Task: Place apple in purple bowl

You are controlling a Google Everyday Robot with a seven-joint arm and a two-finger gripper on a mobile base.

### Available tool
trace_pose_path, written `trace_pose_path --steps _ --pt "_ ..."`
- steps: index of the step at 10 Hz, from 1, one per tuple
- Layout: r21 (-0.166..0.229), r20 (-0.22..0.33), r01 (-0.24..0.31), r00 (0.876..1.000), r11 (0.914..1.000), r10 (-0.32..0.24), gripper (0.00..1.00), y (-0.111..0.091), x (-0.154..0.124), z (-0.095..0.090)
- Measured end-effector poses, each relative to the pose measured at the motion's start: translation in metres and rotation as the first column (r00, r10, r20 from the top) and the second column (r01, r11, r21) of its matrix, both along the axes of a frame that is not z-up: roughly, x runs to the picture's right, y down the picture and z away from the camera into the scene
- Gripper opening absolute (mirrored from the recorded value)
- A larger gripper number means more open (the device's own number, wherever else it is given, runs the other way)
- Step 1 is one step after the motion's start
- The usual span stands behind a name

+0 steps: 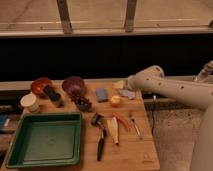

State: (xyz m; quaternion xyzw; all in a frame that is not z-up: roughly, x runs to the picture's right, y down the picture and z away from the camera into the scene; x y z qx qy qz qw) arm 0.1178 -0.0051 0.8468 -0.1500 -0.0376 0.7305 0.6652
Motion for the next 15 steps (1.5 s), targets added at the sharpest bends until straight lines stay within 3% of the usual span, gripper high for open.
trace_pose_path --steps 5,7,10,15 --pt "-0.002 0.000 0.000 1.000 1.0000 0.000 0.80 0.000 0.000 0.000" --pt "-0.026 0.010 0.043 0.999 0.9987 -0.043 0.80 0.006 -0.004 0.003" --pt "-0.105 0.041 0.125 0.992 0.9865 -0.122 0.80 0.037 -0.028 0.023" --pt "-0.168 0.066 0.183 0.983 0.9686 -0.174 0.80 0.064 -0.050 0.038"
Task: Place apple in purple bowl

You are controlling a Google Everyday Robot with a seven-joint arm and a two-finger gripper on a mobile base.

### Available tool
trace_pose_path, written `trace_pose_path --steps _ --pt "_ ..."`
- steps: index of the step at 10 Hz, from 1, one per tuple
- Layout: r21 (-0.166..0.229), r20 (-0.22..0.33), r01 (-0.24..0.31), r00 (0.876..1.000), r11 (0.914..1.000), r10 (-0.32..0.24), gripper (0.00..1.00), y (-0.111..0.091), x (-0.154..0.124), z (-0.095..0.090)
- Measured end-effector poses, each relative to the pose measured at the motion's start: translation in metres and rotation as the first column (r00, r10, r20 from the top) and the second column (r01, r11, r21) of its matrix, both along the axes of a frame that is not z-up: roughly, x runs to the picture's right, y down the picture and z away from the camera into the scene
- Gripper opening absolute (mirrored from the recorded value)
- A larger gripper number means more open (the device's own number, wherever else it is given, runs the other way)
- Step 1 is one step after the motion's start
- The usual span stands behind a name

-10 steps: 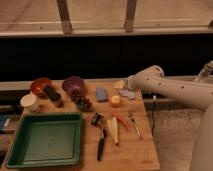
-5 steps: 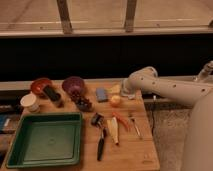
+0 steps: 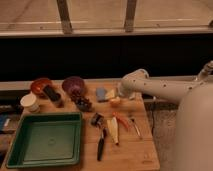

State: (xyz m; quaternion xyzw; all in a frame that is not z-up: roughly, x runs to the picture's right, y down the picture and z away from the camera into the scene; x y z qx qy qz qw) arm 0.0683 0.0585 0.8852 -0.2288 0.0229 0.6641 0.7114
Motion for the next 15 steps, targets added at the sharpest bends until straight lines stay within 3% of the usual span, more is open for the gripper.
trace_pose_path --steps 3,7,10,13,15 --pt "-0.040 0.007 0.023 1.000 0.9989 -0.023 0.80 0.016 -0.013 0.016" --pt "-0.027 -0.010 0.035 0.999 0.9990 -0.036 0.80 0.008 -0.008 0.035" --pt "-0.044 -0.014 0.040 0.999 0.9982 -0.041 0.80 0.008 -0.011 0.050" --pt "-0.070 -0.019 0.064 0.998 0.9955 -0.065 0.58 0.015 -0.017 0.058" --pt "-0.078 -0.039 0.063 0.997 0.9950 -0.066 0.37 0.020 -0.008 0.057"
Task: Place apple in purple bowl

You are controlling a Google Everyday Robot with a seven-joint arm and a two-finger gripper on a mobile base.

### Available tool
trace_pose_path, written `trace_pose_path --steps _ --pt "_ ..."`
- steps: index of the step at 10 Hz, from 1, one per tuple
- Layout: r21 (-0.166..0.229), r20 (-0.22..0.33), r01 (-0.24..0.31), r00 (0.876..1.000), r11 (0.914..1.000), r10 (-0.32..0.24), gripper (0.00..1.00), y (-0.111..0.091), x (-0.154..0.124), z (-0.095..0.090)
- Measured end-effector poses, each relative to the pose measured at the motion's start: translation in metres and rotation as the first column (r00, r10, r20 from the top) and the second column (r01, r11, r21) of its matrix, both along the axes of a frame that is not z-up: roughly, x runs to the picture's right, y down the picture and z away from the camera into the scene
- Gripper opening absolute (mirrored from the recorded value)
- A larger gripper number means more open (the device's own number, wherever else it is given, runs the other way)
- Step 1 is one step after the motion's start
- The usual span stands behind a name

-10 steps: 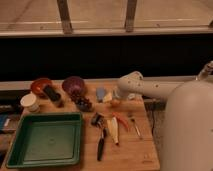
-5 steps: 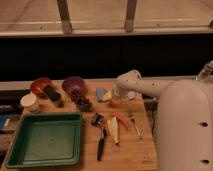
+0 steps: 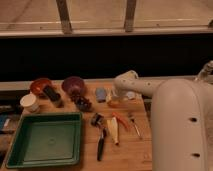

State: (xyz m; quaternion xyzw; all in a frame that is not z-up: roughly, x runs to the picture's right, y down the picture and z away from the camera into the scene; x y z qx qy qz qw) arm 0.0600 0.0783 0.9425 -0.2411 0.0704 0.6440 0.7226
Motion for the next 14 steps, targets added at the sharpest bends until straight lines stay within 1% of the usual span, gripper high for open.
trace_pose_path --steps 2,3,4,5,6,7,8,10,11,12,14 --pt "0.004 -0.018 -0.003 1.000 1.0000 0.003 0.16 0.003 0.009 -0.004" --pt "0.012 -0.026 -0.006 1.000 0.9999 0.007 0.07 0.002 0.013 -0.007" --pt "0.023 -0.030 -0.017 0.999 0.9996 0.018 0.01 0.000 0.016 -0.011" --pt "0.042 -0.032 -0.029 0.999 0.9987 0.031 0.00 -0.006 0.021 -0.017" --pt "0.076 -0.024 -0.060 0.998 0.9952 0.062 0.00 -0.019 0.028 -0.028" --pt "0.098 -0.011 -0.087 0.996 0.9913 0.089 0.00 -0.028 0.030 -0.036" --pt "0.129 0.015 -0.114 0.994 0.9851 0.113 0.00 -0.039 0.031 -0.046" --pt "0.189 0.084 -0.170 0.984 0.9671 0.157 0.00 -0.061 0.029 -0.065" --pt "0.215 0.120 -0.185 0.979 0.9588 0.162 0.00 -0.070 0.022 -0.070" --pt "0.237 0.149 -0.191 0.976 0.9526 0.158 0.00 -0.080 0.012 -0.073" --pt "0.283 0.202 -0.180 0.972 0.9420 0.125 0.00 -0.108 -0.016 -0.084"
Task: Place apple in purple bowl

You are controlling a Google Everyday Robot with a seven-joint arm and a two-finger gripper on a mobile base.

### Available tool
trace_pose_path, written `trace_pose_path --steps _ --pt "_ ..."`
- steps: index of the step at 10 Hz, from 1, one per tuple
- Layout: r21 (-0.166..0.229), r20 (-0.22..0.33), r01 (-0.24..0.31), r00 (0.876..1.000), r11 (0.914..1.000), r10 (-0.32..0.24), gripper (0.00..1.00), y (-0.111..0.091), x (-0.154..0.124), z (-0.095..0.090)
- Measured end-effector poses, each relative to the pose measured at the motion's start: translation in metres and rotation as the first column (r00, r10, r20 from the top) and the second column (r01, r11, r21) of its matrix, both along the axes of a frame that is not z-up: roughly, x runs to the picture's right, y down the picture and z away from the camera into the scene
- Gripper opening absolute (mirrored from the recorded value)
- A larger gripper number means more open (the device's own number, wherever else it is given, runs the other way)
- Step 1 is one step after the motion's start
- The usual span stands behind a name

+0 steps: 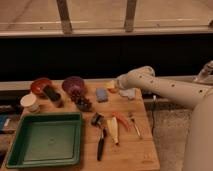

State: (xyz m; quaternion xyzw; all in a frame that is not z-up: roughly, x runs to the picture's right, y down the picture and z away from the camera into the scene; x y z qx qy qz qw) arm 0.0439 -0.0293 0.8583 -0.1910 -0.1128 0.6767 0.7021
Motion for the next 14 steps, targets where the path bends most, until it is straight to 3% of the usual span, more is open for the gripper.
trace_pose_path --steps 4,6,9,14 --pt "0.095 0.084 0.103 0.990 0.9901 -0.111 0.00 -0.043 -0.069 -0.014" --pt "0.135 0.140 0.167 0.973 0.9767 -0.185 0.00 -0.056 -0.115 -0.019" --pt "0.153 0.222 0.215 0.944 0.9645 -0.245 0.00 -0.063 -0.169 -0.021" --pt "0.156 0.227 0.217 0.941 0.9636 -0.249 0.00 -0.065 -0.172 -0.021"
